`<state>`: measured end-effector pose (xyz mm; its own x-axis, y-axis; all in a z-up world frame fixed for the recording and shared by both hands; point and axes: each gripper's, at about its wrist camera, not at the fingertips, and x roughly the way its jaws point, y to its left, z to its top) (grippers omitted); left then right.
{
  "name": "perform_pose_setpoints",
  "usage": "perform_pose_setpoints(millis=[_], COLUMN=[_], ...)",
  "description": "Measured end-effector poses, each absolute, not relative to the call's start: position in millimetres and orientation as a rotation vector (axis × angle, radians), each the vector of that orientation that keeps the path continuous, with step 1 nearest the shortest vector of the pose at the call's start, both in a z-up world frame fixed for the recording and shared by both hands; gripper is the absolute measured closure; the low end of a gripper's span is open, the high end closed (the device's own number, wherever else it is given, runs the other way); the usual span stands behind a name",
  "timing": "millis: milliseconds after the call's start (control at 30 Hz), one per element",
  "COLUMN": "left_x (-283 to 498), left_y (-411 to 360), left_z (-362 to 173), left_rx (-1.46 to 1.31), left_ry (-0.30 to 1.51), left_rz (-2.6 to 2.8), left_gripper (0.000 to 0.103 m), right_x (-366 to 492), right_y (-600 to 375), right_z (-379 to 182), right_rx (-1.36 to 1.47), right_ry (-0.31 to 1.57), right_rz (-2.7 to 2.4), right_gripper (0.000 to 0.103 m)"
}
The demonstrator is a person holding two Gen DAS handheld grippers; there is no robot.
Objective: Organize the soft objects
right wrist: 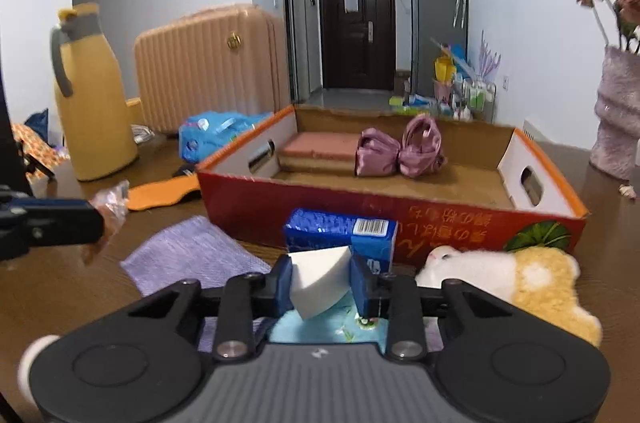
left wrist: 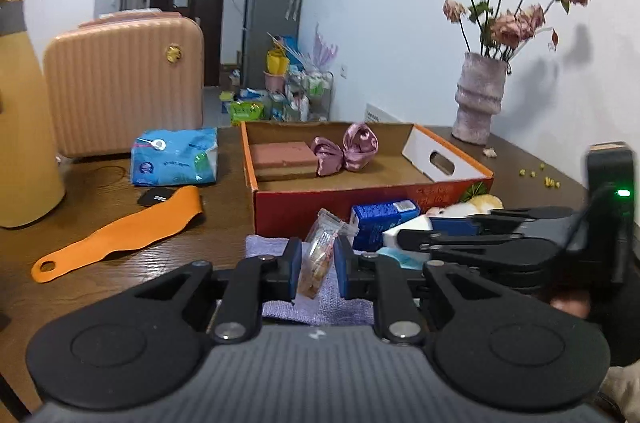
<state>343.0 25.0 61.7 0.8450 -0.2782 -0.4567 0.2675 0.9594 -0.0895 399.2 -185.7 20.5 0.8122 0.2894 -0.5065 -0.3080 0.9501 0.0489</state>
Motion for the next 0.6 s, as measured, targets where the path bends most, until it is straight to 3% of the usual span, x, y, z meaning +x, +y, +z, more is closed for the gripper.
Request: perform_pose_setpoints(millis=[267, 600], left_x=[275.9, 210.3], left_y=[16.2, -21.3], left_z=[70.6, 65.3], left_rx=[-0.101, -0.122], left_ry=[0.459, 0.48], left_rz=[-0.329, -0.403], left_gripper=[0.085, 0.085], right_x=[297.8, 201.3], right_y=[-219.7, -262.7], right_z=[56.1, 59.7], right_rx=[-0.038, 0.026], right_ry=[0.433, 0.404], right_rz=[0.337, 0.298], right_gripper=[0.072, 0.072])
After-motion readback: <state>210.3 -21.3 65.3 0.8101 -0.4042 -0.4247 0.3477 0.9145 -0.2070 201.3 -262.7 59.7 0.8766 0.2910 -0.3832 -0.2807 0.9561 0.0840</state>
